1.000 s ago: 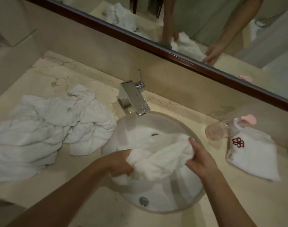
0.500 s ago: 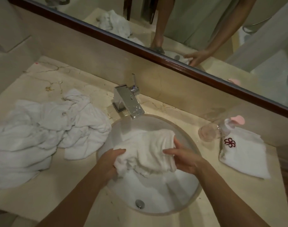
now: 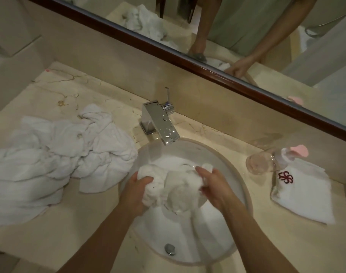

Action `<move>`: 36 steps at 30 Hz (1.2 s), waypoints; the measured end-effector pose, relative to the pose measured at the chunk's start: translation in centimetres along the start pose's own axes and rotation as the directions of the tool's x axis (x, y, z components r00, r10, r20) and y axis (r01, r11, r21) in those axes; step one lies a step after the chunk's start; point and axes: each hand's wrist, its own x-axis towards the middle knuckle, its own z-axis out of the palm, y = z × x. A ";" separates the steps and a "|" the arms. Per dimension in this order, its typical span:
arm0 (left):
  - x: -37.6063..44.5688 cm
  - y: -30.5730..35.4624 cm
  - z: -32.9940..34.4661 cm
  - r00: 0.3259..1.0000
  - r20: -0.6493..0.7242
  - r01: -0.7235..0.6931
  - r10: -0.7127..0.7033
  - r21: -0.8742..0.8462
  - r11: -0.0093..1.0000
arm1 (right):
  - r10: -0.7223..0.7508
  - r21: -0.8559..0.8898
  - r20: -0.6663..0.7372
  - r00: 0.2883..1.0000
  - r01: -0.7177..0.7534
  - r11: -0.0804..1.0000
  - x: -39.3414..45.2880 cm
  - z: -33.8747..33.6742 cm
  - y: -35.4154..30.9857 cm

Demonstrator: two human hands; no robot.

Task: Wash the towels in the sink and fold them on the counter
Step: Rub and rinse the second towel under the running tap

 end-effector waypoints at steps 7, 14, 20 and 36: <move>1.9 2.1 2.2 0.997 0.071 0.004 -0.006 0.022 1.000 | -0.389 -0.360 -0.005 0.921 0.361 0.860 2.5 6.9 -12.9; 3.0 2.0 2.2 0.982 0.183 0.054 -0.052 -0.004 0.999 | -0.381 -0.600 0.082 0.921 0.351 0.719 6.8 14.0 -17.7; 4.0 1.4 1.8 0.991 0.106 0.073 -0.077 0.039 0.997 | -0.428 -0.698 0.036 0.903 0.329 0.636 8.5 14.1 -17.9; 5.7 0.5 1.5 0.995 0.045 -0.088 0.084 0.086 0.992 | 0.341 0.321 0.194 0.920 -0.388 0.864 2.8 0.2 2.1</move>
